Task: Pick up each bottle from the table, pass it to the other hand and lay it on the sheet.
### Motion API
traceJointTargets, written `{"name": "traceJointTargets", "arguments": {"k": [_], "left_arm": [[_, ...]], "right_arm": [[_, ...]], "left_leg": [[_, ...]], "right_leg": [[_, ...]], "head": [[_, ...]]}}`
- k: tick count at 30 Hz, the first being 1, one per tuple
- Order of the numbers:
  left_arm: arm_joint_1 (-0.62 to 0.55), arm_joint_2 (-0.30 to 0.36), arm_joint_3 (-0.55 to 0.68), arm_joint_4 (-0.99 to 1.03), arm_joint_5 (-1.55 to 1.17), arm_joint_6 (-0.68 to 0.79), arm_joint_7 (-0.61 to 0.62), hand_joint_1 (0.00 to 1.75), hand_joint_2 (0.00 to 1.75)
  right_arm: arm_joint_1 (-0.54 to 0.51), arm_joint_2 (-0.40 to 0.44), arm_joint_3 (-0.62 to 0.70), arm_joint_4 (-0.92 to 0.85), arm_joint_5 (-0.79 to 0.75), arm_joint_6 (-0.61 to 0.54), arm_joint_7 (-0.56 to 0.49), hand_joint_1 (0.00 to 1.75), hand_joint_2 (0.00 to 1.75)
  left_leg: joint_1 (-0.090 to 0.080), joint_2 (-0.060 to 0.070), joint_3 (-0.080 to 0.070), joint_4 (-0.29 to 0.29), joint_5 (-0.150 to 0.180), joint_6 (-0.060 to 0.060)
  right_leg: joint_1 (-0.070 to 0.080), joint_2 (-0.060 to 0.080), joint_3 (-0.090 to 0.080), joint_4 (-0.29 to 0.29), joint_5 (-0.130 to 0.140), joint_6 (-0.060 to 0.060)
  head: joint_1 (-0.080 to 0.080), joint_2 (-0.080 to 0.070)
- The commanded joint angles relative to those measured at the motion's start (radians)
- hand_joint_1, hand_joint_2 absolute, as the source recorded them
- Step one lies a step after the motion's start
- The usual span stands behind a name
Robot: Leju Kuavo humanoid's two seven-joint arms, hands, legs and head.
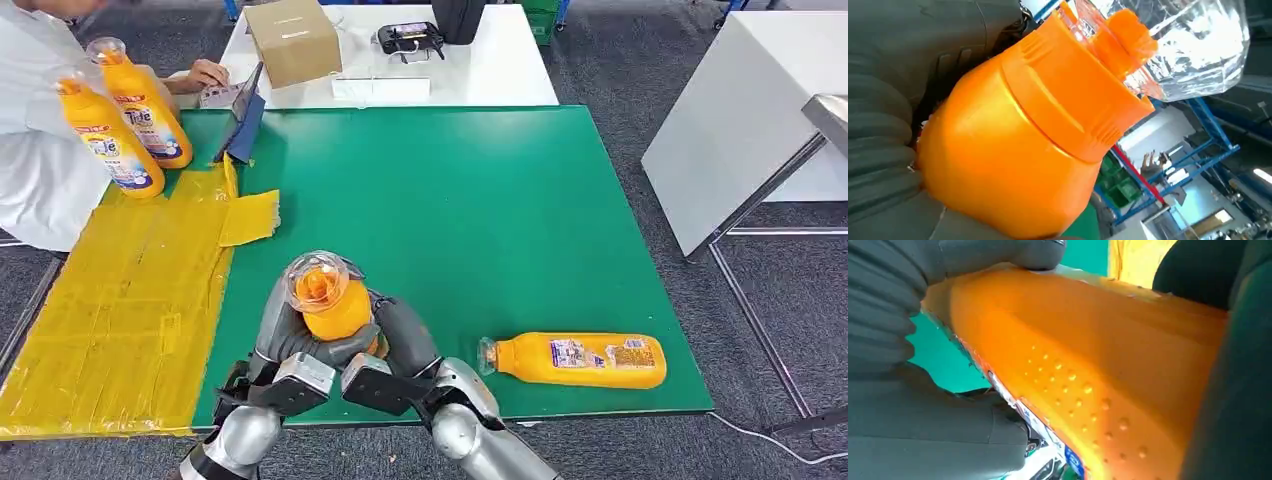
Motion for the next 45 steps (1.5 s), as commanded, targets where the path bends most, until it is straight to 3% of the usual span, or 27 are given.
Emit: {"name": "traceJointTargets", "arguments": {"k": [1,5,7,9,11,15,18,19,20,21,24,26,30,33,34,35,36,37,39,45], "left_arm": [[-0.056,0.012,0.111,0.105,0.053,-0.001,0.023,1.75,1.75],[-0.064,0.027,0.148,0.091,0.025,0.009,0.035,1.75,1.75],[-0.066,0.03,0.166,0.095,-0.087,0.083,0.069,1.75,1.75],[-0.08,0.06,0.241,0.104,-0.36,0.169,0.211,1.75,1.75],[-0.096,0.099,0.338,0.153,-0.622,0.192,0.351,1.75,1.75],[-0.106,0.105,0.375,0.197,-0.63,0.204,0.302,1.75,1.75],[-0.14,0.138,0.432,0.321,-1.0,0.278,0.472,1.75,1.75],[-0.164,0.213,0.377,0.37,-1.01,0.299,0.538,1.75,1.75],[-0.228,0.336,0.189,0.483,-1.01,0.312,0.714,1.75,1.75],[-0.263,0.34,0.129,0.567,-1.01,0.33,0.747,1.75,1.75],[-0.325,0.316,0.103,0.732,-1.01,0.338,0.698,1.75,1.75],[-0.328,0.256,0.194,0.812,-0.992,0.338,0.567,1.75,1.75],[-0.328,0.256,0.194,0.812,-0.992,0.338,0.567,1.75,1.75],[-0.305,0.208,0.263,0.839,-0.928,0.338,0.434,1.75,1.75],[-0.299,0.172,0.33,0.876,-0.82,0.338,0.325,1.59,1.75],[-0.308,0.144,0.388,0.909,-0.723,0.338,0.234,0.0,1.75],[-0.324,0.109,0.456,0.969,-0.57,0.322,0.108,0.0,1.75],[-0.332,0.082,0.524,0.977,-0.413,0.253,0.002,0.0,0.0],[-0.327,0.064,0.582,0.945,-0.267,0.173,-0.069,0.0,0.0],[-0.309,0.06,0.625,0.886,-0.146,0.08,-0.087,0.0,0.0]], "right_arm": [[0.06,-0.076,-0.044,-0.226,0.103,-0.143,-0.017,0.0,1.75],[0.086,-0.112,-0.075,-0.288,0.151,-0.144,0.009,0.0,1.75],[0.086,-0.126,-0.081,-0.284,0.251,-0.157,0.068,0.0,1.75],[0.097,-0.213,-0.096,-0.342,0.51,-0.108,0.215,0.0,1.75],[0.099,-0.286,-0.117,-0.368,0.66,-0.045,0.299,0.0,1.75],[0.105,-0.291,-0.139,-0.358,0.672,-0.04,0.287,0.0,1.75],[0.1,-0.392,-0.135,-0.336,0.744,0.035,0.347,0.0,1.75],[0.098,-0.42,-0.137,-0.326,0.754,0.043,0.352,0.0,1.75],[0.087,-0.477,-0.155,-0.286,0.768,0.065,0.364,0.0,1.75],[0.088,-0.508,-0.171,-0.27,0.763,0.076,0.365,0.0,1.75],[0.075,-0.593,-0.196,-0.226,0.71,0.13,0.328,0.0,1.75],[0.068,-0.624,-0.208,-0.213,0.682,0.166,0.313,0.0,1.75],[0.068,-0.624,-0.208,-0.213,0.682,0.166,0.313,0.0,1.75],[0.057,-0.645,-0.194,-0.211,0.672,0.211,0.333,0.0,1.75],[0.052,-0.652,-0.194,-0.199,0.67,0.216,0.337,0.0,1.75],[0.056,-0.65,-0.2,-0.195,0.668,0.216,0.341,0.0,1.75],[0.063,-0.643,-0.212,-0.186,0.662,0.218,0.346,0.0,1.75],[0.069,-0.636,-0.221,-0.176,0.666,0.221,0.357,0.0,1.75],[0.071,-0.612,-0.236,-0.141,0.689,0.209,0.375,0.0,1.75],[0.057,-0.576,-0.237,-0.094,0.708,0.197,0.376,0.0,1.75]], "left_leg": [[0.001,-0.001,0.002,0.0,-0.001,-0.001],[0.0,-0.002,0.003,0.0,-0.002,-0.001],[0.0,-0.002,0.004,-0.001,-0.002,-0.001],[0.001,-0.003,0.005,0.0,-0.002,-0.001],[0.001,-0.004,0.005,0.0,-0.002,-0.001],[0.0,-0.001,0.003,-0.001,-0.001,-0.001],[0.0,-0.002,0.004,-0.001,-0.001,-0.001],[0.001,-0.003,0.006,-0.001,-0.002,-0.001],[0.001,-0.004,0.006,-0.002,-0.001,-0.001],[0.001,-0.006,0.008,-0.002,-0.001,-0.001],[0.0,-0.005,0.005,-0.002,0.0,0.0],[0.0,-0.006,0.008,-0.001,-0.001,-0.001],[0.0,-0.003,0.005,0.0,-0.001,0.0],[0.0,-0.002,0.007,0.001,-0.003,0.0],[-0.001,-0.002,0.006,-0.001,-0.002,0.0],[-0.002,-0.003,0.006,-0.001,-0.001,0.0],[-0.002,-0.004,0.008,-0.001,-0.002,0.0],[-0.002,-0.003,0.005,-0.001,0.0,0.001],[-0.001,-0.005,0.006,-0.001,0.0,0.0],[0.0,-0.003,0.008,-0.001,-0.002,0.0]], "right_leg": [[0.0,0.002,0.003,0.0,-0.001,-0.001],[0.0,0.003,0.003,0.0,-0.002,-0.001],[0.0,0.003,0.004,0.0,-0.002,-0.001],[0.0,0.003,0.004,-0.001,-0.002,-0.001],[0.001,0.002,0.005,-0.001,-0.002,-0.001],[0.0,0.003,0.002,-0.001,-0.001,-0.001],[-0.001,0.003,0.003,-0.001,-0.001,-0.001],[0.0,0.003,0.006,-0.001,-0.002,-0.001],[0.0,0.001,0.006,-0.002,-0.001,-0.001],[0.0,0.0,0.008,-0.002,-0.002,-0.001],[-0.001,-0.001,0.005,-0.001,-0.001,0.0],[-0.001,0.001,0.008,-0.002,-0.002,-0.001],[-0.001,0.001,0.007,-0.001,-0.001,-0.001],[-0.001,0.004,0.009,-0.001,-0.002,-0.001],[-0.001,0.003,0.007,-0.001,-0.001,-0.001],[-0.002,0.001,0.007,-0.002,-0.001,0.0],[-0.002,0.001,0.009,-0.002,-0.002,-0.001],[-0.002,0.0,0.006,-0.002,0.0,0.0],[-0.001,-0.001,0.007,-0.003,-0.001,0.0],[-0.001,0.003,0.01,-0.003,-0.001,-0.001]], "head": [[0.0,0.0],[-0.002,0.0],[0.0,0.0],[-0.001,0.0],[0.0,0.0],[0.0,0.0],[-0.002,0.0],[0.0,0.0],[-0.001,0.0],[-0.001,0.0],[-0.001,0.0],[-0.002,0.0],[-0.001,0.0],[-0.001,0.0],[-0.001,0.0],[-0.001,0.0],[-0.001,0.0],[-0.001,0.0],[-0.001,0.0],[-0.001,0.0]]}}
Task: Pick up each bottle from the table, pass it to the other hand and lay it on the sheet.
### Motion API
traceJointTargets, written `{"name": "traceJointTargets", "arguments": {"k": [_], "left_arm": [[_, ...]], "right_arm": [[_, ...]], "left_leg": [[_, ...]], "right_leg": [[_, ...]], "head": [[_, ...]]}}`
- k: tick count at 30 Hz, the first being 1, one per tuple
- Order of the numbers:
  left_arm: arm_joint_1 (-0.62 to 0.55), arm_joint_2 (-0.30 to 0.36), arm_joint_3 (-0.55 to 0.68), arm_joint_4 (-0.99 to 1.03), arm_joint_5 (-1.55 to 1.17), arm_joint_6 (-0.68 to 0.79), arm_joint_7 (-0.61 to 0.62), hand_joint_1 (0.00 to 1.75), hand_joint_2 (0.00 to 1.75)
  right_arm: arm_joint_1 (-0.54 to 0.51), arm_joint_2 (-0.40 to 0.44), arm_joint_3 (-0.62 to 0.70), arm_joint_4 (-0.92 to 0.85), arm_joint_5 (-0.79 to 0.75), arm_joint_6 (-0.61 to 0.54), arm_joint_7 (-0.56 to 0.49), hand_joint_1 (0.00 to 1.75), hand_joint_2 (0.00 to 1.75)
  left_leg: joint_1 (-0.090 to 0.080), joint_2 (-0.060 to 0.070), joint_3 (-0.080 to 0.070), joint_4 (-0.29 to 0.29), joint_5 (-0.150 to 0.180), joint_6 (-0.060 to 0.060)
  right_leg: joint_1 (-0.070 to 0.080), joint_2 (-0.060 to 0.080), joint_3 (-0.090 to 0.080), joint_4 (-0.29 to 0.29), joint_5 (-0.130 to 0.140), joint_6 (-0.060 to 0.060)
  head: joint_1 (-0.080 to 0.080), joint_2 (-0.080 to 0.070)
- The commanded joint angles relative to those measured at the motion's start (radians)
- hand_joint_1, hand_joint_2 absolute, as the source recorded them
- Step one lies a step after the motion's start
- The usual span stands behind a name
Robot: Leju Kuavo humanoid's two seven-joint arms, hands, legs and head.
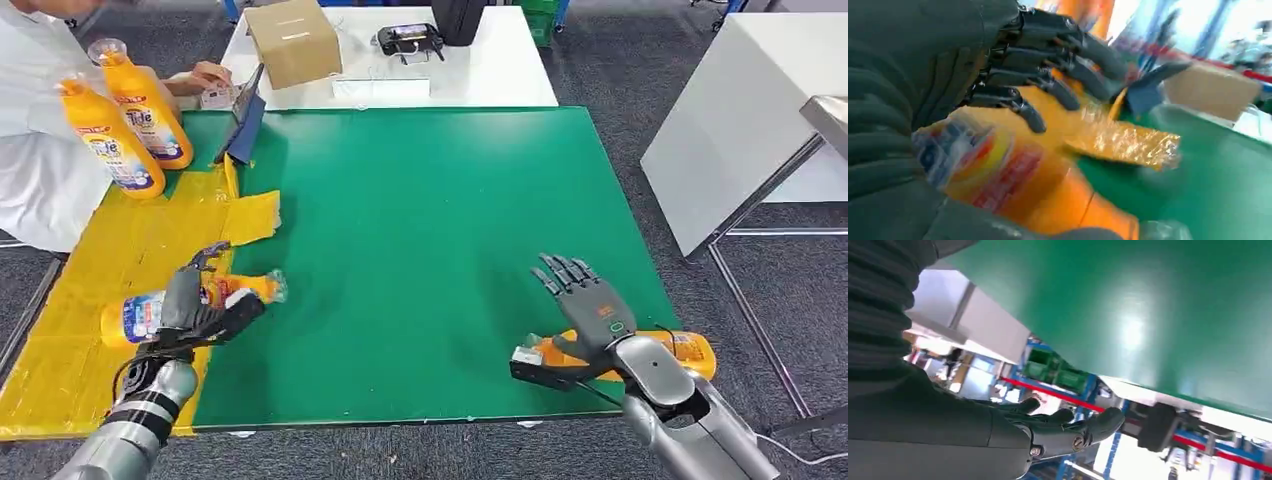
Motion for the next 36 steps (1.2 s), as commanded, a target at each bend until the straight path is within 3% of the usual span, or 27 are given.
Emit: {"name": "traceJointTargets", "arguments": {"k": [1,5,9,12,15,23,28,32,36], "left_arm": [[-0.034,-0.087,0.188,0.062,0.126,-0.093,-0.023,0.0,0.0],[0.004,-0.089,0.21,-0.02,0.236,-0.173,-0.034,0.0,0.0],[0.08,-0.089,0.206,-0.147,0.293,-0.203,-0.028,0.0,0.0],[0.104,-0.096,0.183,-0.176,0.31,-0.183,-0.074,0.0,0.0],[0.105,-0.114,0.157,-0.19,0.324,-0.161,-0.114,0.0,0.0],[0.132,-0.126,0.143,-0.255,0.348,-0.147,-0.147,0.0,0.0],[0.206,-0.144,0.129,-0.397,0.382,-0.144,-0.133,0.0,0.0],[0.249,-0.143,0.141,-0.443,0.395,-0.147,-0.109,0.0,0.0],[0.269,-0.142,0.152,-0.457,0.397,-0.152,-0.105,0.0,0.0]], "right_arm": [[-0.016,0.056,-0.007,0.158,0.019,-0.004,0.006,0.0,1.75],[-0.015,0.113,-0.033,0.154,0.009,-0.052,-0.02,0.0,1.75],[0.042,0.228,-0.101,0.022,-0.23,-0.127,-0.168,0.0,1.75],[0.11,0.276,-0.112,-0.13,-0.573,-0.032,-0.35,0.0,1.75],[0.142,0.255,-0.075,-0.192,-0.678,0.049,-0.408,0.0,1.75],[0.155,0.243,-0.086,-0.202,-0.705,0.06,-0.466,0.0,1.75],[0.185,0.244,-0.104,-0.205,-0.62,0.008,-0.418,0.0,1.75],[0.202,0.186,-0.086,-0.198,-0.407,-0.055,-0.303,0.0,1.75],[0.221,0.148,-0.087,-0.208,-0.34,-0.044,-0.245,0.0,1.75]], "left_leg": [[0.001,-0.002,0.005,-0.001,-0.001,-0.001],[0.001,-0.001,0.008,-0.001,-0.001,-0.001],[0.001,0.001,0.01,-0.001,-0.003,-0.002],[0.001,0.002,0.008,-0.001,-0.003,-0.002],[0.002,-0.001,0.008,0.0,-0.004,-0.003],[0.002,-0.001,0.004,0.0,-0.003,-0.002],[0.002,-0.002,0.006,0.0,-0.005,-0.003],[0.002,-0.002,0.007,0.0,-0.005,-0.003],[0.002,-0.001,0.008,0.001,-0.006,-0.003]], "right_leg": [[0.0,0.002,0.006,-0.002,-0.001,-0.001],[0.001,0.003,0.008,-0.002,-0.001,-0.001],[0.0,0.008,0.01,-0.001,-0.002,-0.002],[0.0,0.007,0.007,0.0,-0.002,-0.002],[0.001,0.004,0.008,0.001,-0.004,-0.003],[0.001,0.004,0.004,0.0,-0.003,-0.002],[0.001,0.004,0.006,0.0,-0.005,-0.003],[0.001,0.004,0.007,0.0,-0.005,-0.002],[0.001,0.006,0.007,0.0,-0.005,-0.003]], "head": [[0.0,0.0],[0.0,0.0],[0.0,0.0],[-0.001,0.0],[-0.001,0.0],[0.0,0.0],[0.0,0.0],[0.0,0.0],[0.0,0.0]]}}
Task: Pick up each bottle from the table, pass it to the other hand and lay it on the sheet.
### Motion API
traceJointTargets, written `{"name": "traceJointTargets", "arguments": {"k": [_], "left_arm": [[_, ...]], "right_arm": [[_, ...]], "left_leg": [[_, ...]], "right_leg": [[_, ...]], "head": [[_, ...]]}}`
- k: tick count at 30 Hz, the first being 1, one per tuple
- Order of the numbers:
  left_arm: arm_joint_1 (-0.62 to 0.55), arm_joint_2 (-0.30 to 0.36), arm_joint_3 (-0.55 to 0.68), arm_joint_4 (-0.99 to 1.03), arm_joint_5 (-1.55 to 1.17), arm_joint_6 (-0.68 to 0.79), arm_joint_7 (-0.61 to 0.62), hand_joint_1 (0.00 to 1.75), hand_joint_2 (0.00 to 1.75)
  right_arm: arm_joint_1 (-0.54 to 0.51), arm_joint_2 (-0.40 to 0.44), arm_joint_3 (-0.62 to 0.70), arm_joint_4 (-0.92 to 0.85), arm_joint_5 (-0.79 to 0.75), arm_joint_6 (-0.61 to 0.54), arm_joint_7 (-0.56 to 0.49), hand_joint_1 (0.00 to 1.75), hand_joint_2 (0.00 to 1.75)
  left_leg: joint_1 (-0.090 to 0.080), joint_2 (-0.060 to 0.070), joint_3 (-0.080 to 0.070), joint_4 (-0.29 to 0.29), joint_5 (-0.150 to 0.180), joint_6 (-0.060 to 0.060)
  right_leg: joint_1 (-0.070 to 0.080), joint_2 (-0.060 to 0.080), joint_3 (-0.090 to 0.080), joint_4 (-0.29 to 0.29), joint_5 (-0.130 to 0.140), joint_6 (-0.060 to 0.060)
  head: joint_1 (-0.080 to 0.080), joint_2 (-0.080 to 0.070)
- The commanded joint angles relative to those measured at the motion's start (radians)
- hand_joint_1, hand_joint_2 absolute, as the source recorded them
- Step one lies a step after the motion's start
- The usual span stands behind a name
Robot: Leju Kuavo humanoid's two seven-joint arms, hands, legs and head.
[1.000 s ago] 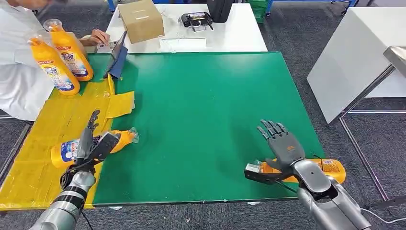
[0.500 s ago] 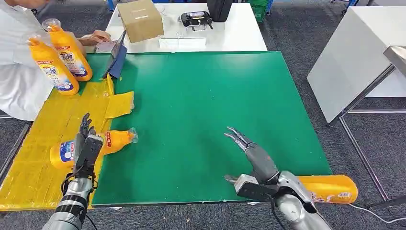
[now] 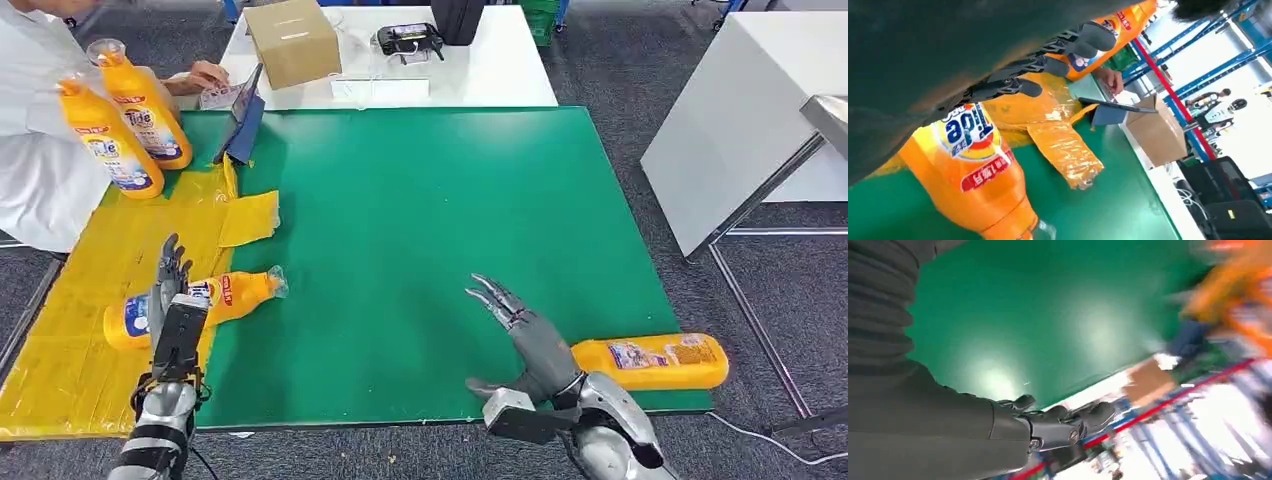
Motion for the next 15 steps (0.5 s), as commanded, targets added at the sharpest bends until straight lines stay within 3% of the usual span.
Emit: {"name": "traceJointTargets", "arguments": {"k": [1,6,9,12,15], "left_arm": [[0.059,-0.016,0.012,-0.08,0.012,-0.012,0.021,0.0,0.0],[0.069,-0.019,0.034,-0.091,0.017,-0.024,0.022,0.0,0.0],[0.038,-0.012,0.037,-0.055,0.044,-0.027,-0.002,0.0,0.0],[0.031,-0.005,0.036,-0.036,0.058,-0.025,-0.01,0.0,0.0],[0.033,-0.006,0.037,-0.037,0.059,-0.025,-0.012,0.0,0.0]], "right_arm": [[0.051,-0.115,-0.003,-0.016,0.197,-0.018,0.145,0.0,1.75],[0.156,-0.327,-0.028,-0.067,0.221,0.054,0.197,0.0,1.75],[0.26,-0.5,-0.071,-0.141,-0.026,0.093,0.071,0.0,1.75],[0.352,-0.528,-0.151,-0.19,-0.063,0.066,0.09,0.0,1.75],[0.362,-0.525,-0.157,-0.196,-0.067,0.068,0.094,0.0,1.75]], "left_leg": [[0.0,-0.001,0.003,0.0,-0.002,0.0],[0.0,-0.005,0.002,0.0,-0.002,0.0],[-0.002,-0.007,-0.001,0.0,-0.001,0.001],[-0.004,-0.014,0.002,0.002,-0.005,0.002],[-0.004,-0.008,0.0,0.0,-0.004,0.003]], "right_leg": [[0.0,0.003,0.003,0.0,-0.002,-0.001],[-0.001,-0.001,0.003,-0.001,-0.003,0.0],[-0.002,-0.003,0.0,0.0,-0.003,0.001],[-0.005,-0.006,0.005,0.002,-0.007,0.002],[-0.004,-0.001,0.003,0.0,-0.003,0.003]], "head": [[0.0,0.0],[0.0,0.0],[0.0,0.0],[0.0,0.0],[0.0,0.0]]}}
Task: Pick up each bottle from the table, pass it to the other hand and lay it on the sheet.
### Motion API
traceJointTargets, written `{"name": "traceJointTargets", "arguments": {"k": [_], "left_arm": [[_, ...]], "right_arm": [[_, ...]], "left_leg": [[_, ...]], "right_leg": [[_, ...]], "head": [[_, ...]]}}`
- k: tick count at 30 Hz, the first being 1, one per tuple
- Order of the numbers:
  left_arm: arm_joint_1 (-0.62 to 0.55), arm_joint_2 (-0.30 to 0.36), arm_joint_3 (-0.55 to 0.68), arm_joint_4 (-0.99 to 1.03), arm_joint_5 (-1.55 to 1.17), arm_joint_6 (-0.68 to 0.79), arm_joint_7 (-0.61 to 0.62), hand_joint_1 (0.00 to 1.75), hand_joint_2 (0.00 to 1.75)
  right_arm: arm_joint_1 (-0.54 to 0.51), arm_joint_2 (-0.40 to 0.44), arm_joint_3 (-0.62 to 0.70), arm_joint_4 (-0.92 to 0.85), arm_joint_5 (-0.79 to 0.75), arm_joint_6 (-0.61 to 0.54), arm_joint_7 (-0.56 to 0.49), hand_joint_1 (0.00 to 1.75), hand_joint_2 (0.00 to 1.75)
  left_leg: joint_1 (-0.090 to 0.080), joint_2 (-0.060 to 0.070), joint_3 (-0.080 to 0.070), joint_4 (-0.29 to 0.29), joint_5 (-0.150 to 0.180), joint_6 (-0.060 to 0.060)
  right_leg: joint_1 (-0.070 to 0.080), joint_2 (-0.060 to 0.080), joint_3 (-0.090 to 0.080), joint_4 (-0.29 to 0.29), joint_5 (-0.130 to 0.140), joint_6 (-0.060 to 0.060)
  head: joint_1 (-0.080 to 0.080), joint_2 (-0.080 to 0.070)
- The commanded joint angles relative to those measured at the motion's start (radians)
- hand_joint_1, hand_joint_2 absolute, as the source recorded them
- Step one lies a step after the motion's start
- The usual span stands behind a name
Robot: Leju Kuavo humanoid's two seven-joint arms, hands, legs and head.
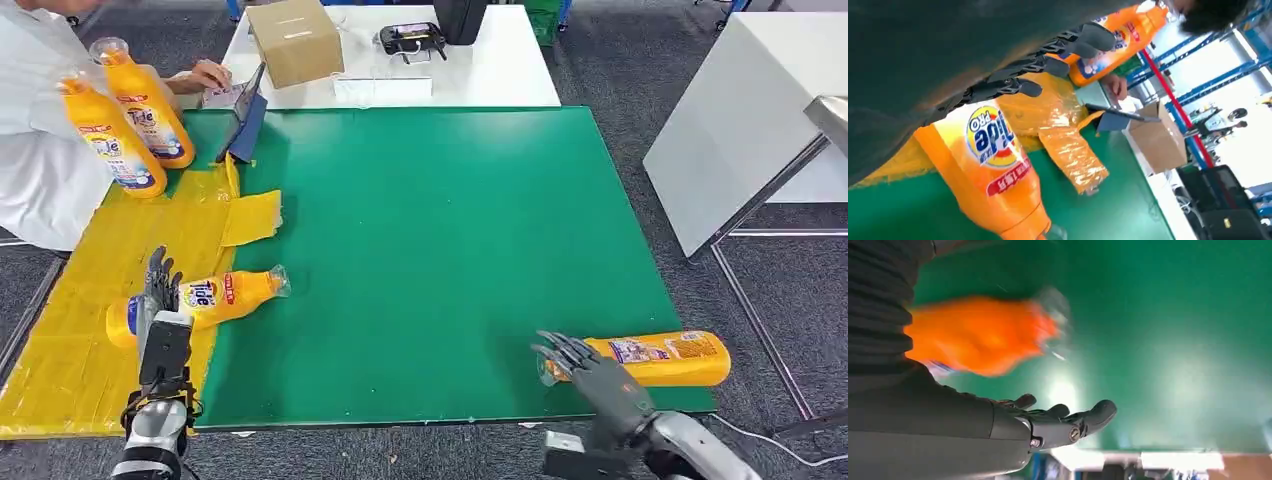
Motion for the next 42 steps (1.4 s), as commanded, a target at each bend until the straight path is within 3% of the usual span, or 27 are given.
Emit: {"name": "traceJointTargets", "arguments": {"k": [1,5,9,17,26,42], "left_arm": [[-0.039,-0.006,0.024,0.056,0.014,-0.005,-0.006,0.0,0.0],[-0.041,-0.011,0.018,0.059,0.011,-0.009,-0.003,0.0,0.0],[-0.016,-0.018,0.02,0.04,-0.003,-0.009,0.013,0.0,0.0],[-0.004,-0.023,0.013,0.027,-0.015,-0.01,0.02,0.0,0.0],[0.027,-0.038,-0.018,-0.047,-0.028,-0.021,0.036,0.0,0.0],[0.006,-0.045,-0.04,-0.027,-0.011,-0.037,0.049,0.0,0.0]], "right_arm": [[0.138,-0.144,-0.092,-0.097,-0.047,0.004,0.004,0.0,1.75],[0.146,-0.128,-0.116,-0.074,-0.012,-0.017,0.082,0.0,1.75],[0.127,-0.041,-0.171,-0.024,0.074,-0.063,0.147,0.0,1.75],[0.104,-0.003,-0.204,0.005,0.112,-0.054,0.164,0.0,1.75],[-0.006,0.118,-0.226,0.144,0.261,-0.044,0.233,0.0,1.75],[-0.097,0.162,-0.254,0.352,0.382,-0.007,0.268,0.0,1.75]], "left_leg": [[0.001,-0.002,0.006,0.001,-0.004,-0.001],[0.001,0.001,0.004,0.0,-0.003,-0.001],[0.002,0.001,0.008,-0.001,-0.004,-0.001],[0.002,0.003,0.007,-0.001,-0.004,-0.001],[0.002,0.005,0.005,-0.001,-0.002,-0.001],[0.003,0.003,0.01,0.0,-0.005,-0.002]], "right_leg": [[0.0,0.004,0.006,0.0,-0.004,-0.002],[0.0,0.003,0.004,0.0,-0.002,-0.001],[0.001,0.005,0.007,-0.002,-0.003,-0.002],[0.001,0.005,0.006,-0.002,-0.002,-0.002],[0.002,0.006,0.003,-0.002,0.0,-0.001],[0.002,0.008,0.01,-0.003,-0.003,-0.002]], "head": [[0.0,0.0],[0.0,0.0],[0.0,0.0],[0.0,0.0],[0.0,0.0],[0.0,0.0]]}}
